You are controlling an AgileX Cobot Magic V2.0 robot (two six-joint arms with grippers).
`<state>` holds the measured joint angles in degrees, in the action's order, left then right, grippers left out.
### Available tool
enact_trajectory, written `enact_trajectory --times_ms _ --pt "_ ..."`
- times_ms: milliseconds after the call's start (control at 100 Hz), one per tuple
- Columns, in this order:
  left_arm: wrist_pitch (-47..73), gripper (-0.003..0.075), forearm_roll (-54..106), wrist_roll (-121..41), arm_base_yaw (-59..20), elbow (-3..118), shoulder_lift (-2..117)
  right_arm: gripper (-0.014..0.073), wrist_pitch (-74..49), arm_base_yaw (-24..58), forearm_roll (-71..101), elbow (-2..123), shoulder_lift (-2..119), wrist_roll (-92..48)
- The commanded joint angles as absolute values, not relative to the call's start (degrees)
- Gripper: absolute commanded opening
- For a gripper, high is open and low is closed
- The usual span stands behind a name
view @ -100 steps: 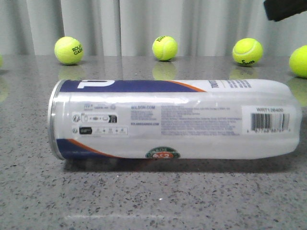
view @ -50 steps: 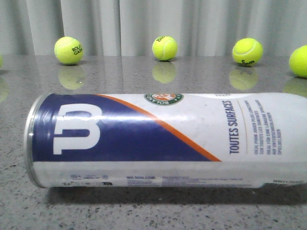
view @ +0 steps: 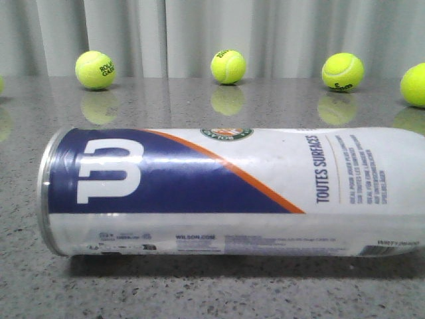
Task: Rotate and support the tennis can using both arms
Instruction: 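Grasp the can's metal end with the left gripper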
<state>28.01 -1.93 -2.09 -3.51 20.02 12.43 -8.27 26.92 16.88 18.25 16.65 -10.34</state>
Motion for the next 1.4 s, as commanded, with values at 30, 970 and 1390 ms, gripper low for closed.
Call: enact_trajectory --times_ms 30,970,1390 --pt "28.69 -0.0017 2.88 -1.85 -3.36 25.62 20.08 -0.0061 -4.13 26.92 17.31 19.89 16.91 -10.45" --pt "60.55 0.0494 85.98 -45.96 -3.65 46.57 78.40 -0.0061 -4.13 26.92 17.31 19.89 16.91 -10.45" --pt "73.41 0.0301 91.95 -46.21 -13.32 61.45 102.20 -0.0061 -4.13 26.92 17.31 19.89 16.91 -10.45"
